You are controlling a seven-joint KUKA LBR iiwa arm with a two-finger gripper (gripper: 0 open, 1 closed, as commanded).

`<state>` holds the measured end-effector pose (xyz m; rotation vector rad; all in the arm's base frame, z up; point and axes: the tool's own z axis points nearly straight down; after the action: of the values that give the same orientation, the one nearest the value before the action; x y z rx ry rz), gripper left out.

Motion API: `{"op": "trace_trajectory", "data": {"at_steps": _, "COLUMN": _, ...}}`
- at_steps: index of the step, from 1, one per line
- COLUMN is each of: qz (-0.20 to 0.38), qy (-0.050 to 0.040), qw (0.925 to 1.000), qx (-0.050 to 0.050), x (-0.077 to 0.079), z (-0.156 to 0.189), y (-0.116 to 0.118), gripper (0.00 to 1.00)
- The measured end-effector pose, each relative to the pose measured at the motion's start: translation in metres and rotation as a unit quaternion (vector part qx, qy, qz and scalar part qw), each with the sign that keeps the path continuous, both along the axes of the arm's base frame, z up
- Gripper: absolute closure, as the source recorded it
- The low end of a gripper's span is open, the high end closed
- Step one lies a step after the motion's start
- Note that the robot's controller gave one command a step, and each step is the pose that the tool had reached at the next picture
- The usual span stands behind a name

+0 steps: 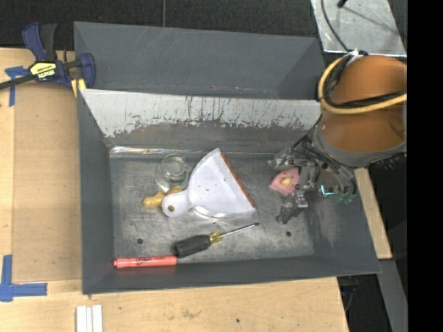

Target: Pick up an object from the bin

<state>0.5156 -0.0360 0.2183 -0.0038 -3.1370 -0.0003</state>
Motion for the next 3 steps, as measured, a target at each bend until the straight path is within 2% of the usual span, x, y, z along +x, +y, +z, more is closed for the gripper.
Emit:
{"op": "trace_trajectory", "data": {"at_steps": 2, "qz": 0.0, "qy": -0.0044, "qw": 1.0, "qx": 0.0, "x": 0.002, "z": 0.003, "y": 0.0, "gripper": 0.0}}
{"op": "trace_trajectory", "data": {"at_steps": 3, "qz": -0.039, "qy": 0.0019, "qw": 0.9992, "qx": 0.0, "x": 0.008, "z": -0.03, "y": 0.002, "gripper": 0.0}}
